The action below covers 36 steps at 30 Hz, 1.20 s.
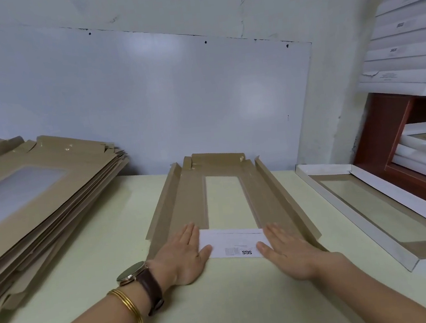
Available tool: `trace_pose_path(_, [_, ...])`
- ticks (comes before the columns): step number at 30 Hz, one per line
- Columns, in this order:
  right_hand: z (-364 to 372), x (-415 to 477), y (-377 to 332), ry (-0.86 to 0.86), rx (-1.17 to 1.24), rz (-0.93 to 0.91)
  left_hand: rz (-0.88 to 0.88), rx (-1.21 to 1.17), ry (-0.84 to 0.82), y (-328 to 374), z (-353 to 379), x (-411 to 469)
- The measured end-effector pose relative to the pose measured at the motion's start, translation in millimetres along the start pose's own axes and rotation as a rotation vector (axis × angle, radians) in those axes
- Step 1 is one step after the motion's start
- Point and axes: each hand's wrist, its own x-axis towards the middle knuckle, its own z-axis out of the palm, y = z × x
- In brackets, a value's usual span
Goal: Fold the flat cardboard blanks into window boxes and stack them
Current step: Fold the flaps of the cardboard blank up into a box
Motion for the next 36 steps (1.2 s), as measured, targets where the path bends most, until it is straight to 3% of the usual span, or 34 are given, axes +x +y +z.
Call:
trace_pose_path(11, [7, 2, 17, 0.122, 0.127, 0.098, -0.082, -0.007, 0.053, -4, 4, 0])
trace_pose_path(21, [-10, -9, 14, 0.357, 0.392, 0.001, -0.070, -0.323, 0.201, 5, -15, -9])
trace_pose_path(28, [-10, -20, 17, 0.469, 0.590, 0.018, -0.105, -0.766, 0.382, 6, -21, -17])
trace_pose_path(36, [-7, -26, 15, 0.583, 0.783, 0.017, -0.080, -0.823, 0.527, 4, -21, -15])
